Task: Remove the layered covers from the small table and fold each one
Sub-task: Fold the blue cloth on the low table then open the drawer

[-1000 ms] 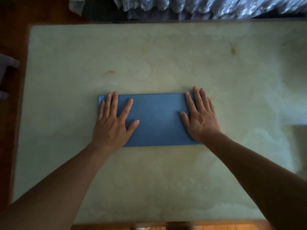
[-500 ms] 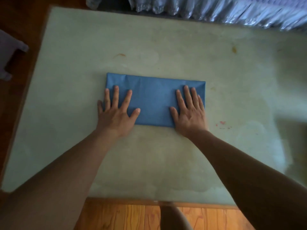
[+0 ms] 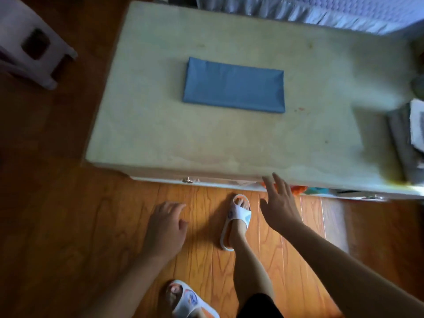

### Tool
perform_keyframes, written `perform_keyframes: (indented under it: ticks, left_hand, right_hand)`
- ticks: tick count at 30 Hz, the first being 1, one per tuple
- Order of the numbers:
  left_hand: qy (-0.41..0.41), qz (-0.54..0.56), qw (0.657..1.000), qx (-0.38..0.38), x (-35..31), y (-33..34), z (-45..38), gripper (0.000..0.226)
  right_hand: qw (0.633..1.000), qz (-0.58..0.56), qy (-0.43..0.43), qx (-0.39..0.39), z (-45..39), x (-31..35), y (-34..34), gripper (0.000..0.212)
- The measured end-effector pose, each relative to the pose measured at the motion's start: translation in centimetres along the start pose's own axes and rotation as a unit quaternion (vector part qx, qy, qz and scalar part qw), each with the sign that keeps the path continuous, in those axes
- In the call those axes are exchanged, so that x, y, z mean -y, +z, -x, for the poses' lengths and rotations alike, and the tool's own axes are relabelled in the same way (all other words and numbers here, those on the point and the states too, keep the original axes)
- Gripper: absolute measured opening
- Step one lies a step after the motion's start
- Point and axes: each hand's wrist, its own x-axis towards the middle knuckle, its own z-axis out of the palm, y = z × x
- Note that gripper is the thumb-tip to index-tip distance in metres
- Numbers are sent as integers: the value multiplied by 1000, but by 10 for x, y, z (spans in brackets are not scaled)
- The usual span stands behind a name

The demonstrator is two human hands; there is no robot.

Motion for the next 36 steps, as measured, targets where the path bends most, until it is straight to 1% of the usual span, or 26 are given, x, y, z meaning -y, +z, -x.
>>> perform_keyframes:
  ticks: [1,3,6,8,11,14,17,21,24,28,29,30,32,34,35,36]
  left_hand:
    - [-10,-12,999,36,8,2,12,44]
    - [-34,-11,996,79,23,6,25,52]
    - [-59,0,992,115,31,23,22,59]
    - [-66,-11,989,133,32,46,-6,66]
    - [-74,-23,990,119,33,95,-75,73]
    - [-80,-65,991,87,41,132,-138,73]
    - [-82,-105,985,107,58,149,-161,73]
    - [-85,-130,982,105,69,155,-167,78]
    - [-101,-100,986,86,66,162,-165,77]
    - [-51,-136,989,40,69,172,-135,74]
    - [-46,-141,988,39,71,172,-126,71]
    - [-53,-128,989,54,71,172,-116,69]
    - [-87,-85,987,107,71,170,-94,71]
    - [-107,-74,978,162,68,167,-70,71]
    - [-111,-77,976,170,67,165,-58,65]
    - [-111,-84,978,156,65,164,-46,57]
  right_hand:
    - [1000,8,10,7,11,-2,1,74]
    - [1000,25,9,-3,18,-4,1,79]
    - [997,54,-31,-48,-6,-1,0,85]
    - [994,71,-56,-67,-33,2,10,87]
    - [990,70,-77,-92,-63,6,42,92]
    - [981,73,-67,-164,-70,6,65,90]
    - [976,82,-76,-185,-74,2,70,89]
    - [979,72,-66,-179,-74,3,70,90]
    - [980,76,-70,-172,-74,4,67,92]
    - [986,88,-70,-122,-71,5,60,100]
    - [988,91,-68,-109,-70,6,58,102]
    - [989,95,-66,-96,-69,7,55,104]
    - [990,101,-64,-75,-68,9,50,106]
    - [990,103,-61,-67,-68,11,49,107]
    - [991,105,-59,-65,-68,12,48,107]
    - [991,106,-57,-64,-68,12,48,108]
